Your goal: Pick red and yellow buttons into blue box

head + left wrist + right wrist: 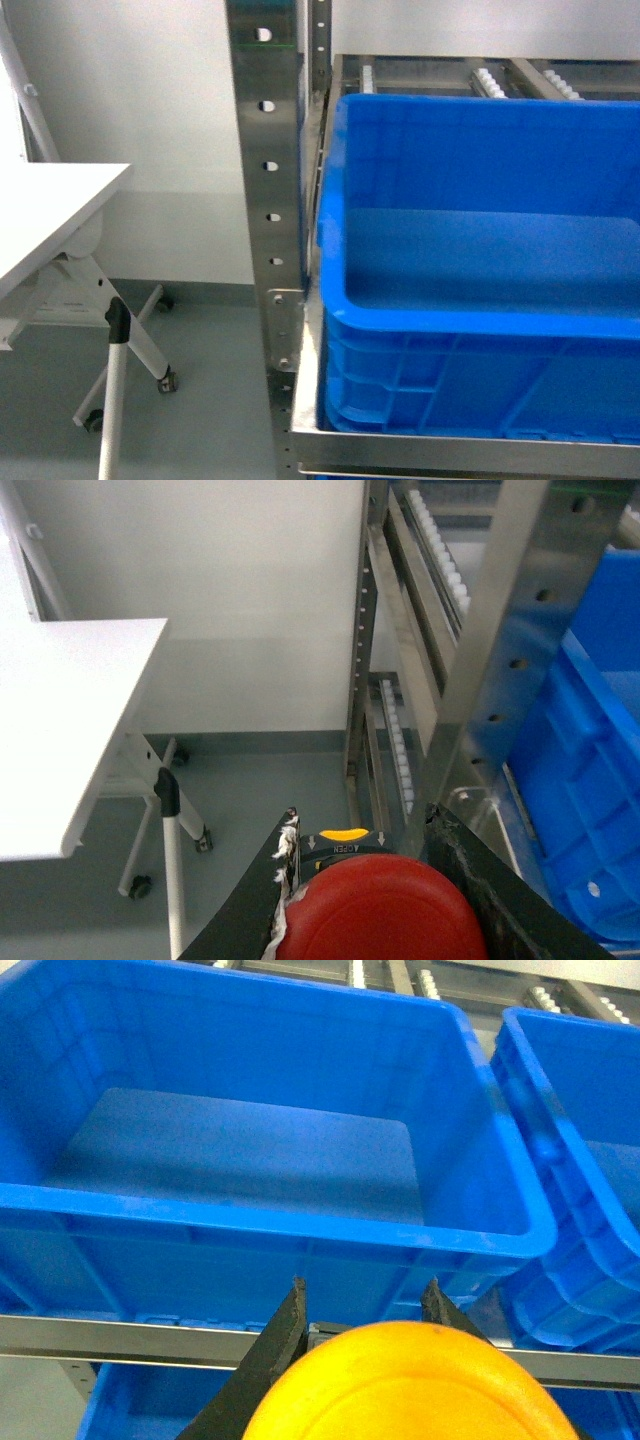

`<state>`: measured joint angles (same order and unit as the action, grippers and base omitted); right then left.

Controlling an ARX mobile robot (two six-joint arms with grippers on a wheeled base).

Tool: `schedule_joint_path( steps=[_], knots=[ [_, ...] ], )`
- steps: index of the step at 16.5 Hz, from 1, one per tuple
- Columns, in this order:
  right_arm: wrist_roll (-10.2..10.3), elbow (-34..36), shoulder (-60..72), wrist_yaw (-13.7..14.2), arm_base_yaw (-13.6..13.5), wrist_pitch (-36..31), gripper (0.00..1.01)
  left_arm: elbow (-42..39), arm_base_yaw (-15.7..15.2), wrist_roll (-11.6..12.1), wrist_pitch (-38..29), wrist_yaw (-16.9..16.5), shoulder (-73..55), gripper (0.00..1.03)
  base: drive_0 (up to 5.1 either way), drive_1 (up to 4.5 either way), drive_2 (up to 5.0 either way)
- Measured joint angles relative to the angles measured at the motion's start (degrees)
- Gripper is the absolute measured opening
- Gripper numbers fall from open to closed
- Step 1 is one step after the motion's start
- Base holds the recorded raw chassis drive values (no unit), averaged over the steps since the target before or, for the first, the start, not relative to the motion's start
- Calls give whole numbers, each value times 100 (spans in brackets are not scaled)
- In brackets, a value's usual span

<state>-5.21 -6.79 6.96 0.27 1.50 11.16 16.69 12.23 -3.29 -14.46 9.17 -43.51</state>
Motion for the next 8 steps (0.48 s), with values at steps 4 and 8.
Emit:
schedule_joint_path(
  steps=[4,8],
  knots=[
    [0,0,0,0,0,-13,28,0,0,0,26,-2,-2,31,507,-313,-136],
    [0,0,0,0,0,-15,28,0,0,0,0,-2,2,31,492,-328,-152]
  ],
)
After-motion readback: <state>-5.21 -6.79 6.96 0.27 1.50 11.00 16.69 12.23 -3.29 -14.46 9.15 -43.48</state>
